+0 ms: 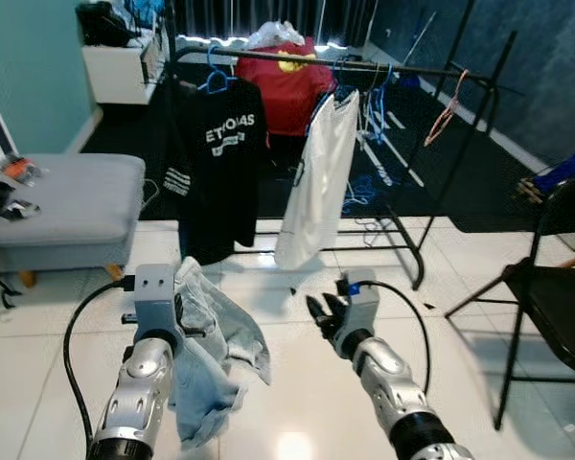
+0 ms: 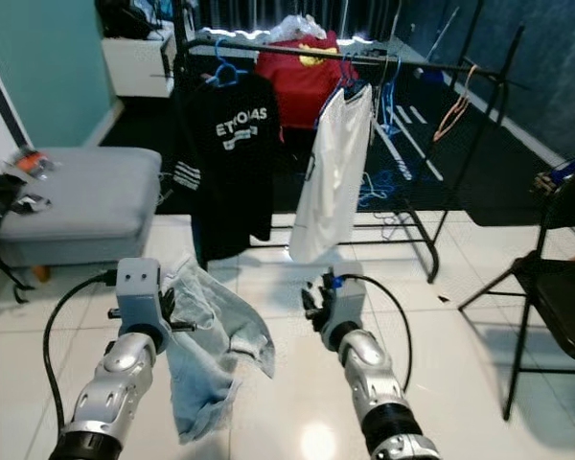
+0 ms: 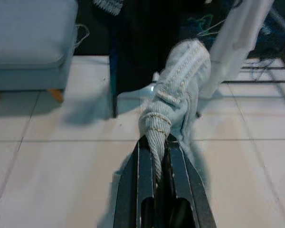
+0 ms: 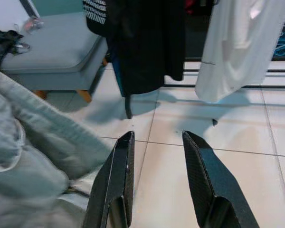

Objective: Hang hanger

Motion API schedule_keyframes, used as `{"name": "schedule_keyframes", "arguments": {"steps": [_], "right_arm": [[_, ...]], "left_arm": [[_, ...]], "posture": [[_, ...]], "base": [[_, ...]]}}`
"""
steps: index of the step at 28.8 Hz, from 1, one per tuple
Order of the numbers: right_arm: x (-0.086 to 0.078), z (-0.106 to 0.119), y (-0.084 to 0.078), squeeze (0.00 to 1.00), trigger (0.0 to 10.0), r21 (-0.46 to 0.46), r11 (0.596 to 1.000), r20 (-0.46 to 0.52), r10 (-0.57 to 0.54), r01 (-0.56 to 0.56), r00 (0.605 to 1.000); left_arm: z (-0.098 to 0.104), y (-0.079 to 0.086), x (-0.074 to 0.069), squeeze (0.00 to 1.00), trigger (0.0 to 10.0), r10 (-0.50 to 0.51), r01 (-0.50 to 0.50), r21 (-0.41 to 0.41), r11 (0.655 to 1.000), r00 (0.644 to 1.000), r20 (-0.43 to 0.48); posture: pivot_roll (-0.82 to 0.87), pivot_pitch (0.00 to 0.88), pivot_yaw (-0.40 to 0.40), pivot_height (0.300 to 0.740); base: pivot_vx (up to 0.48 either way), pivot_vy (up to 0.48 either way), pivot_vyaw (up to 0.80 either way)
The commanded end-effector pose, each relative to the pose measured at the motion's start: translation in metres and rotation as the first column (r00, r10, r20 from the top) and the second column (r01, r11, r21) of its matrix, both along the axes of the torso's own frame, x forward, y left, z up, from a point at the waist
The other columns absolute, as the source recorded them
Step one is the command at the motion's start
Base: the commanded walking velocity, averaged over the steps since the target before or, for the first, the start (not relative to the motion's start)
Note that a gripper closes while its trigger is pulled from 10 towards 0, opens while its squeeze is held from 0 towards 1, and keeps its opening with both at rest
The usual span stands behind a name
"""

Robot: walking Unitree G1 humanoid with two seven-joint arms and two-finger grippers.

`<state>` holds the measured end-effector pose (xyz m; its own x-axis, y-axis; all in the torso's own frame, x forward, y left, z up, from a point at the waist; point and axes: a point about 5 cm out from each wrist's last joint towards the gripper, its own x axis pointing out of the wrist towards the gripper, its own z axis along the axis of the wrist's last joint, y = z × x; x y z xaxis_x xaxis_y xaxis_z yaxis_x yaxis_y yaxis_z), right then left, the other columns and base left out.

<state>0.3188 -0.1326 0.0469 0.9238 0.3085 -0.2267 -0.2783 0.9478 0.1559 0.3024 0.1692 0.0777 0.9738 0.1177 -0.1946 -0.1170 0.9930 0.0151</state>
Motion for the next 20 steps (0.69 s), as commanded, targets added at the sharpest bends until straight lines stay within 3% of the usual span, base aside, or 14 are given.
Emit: {"name": "schedule_keyframes", "arguments": {"steps": [1, 20], "right_arm": [[-0.0003, -0.0009, 0.0019, 0.00, 10.0, 0.005, 1.000, -0.003, -0.001, 0.001, 1.000], [0.0013, 0.0066, -0.0021, 0.00, 10.0, 0.005, 1.000, 0.049, -0.003, 0.003, 0.999]], "left_arm": [[0.0030, 0.0009, 0.0010, 0.00, 10.0, -0.003, 0.003, -0.003, 1.000, 1.000, 0.017], [0.0096, -0.0045, 0.0011, 0.00, 10.0, -0.023, 0.024, -0.022, 0.999, 0.999, 0.044]], "posture": [[0.04, 0.000, -0.084, 0.740], [0.03, 0.000, -0.082, 0.740]], "base": [[0.304, 0.000, 0.00], [0.308, 0.000, 0.00]]}}
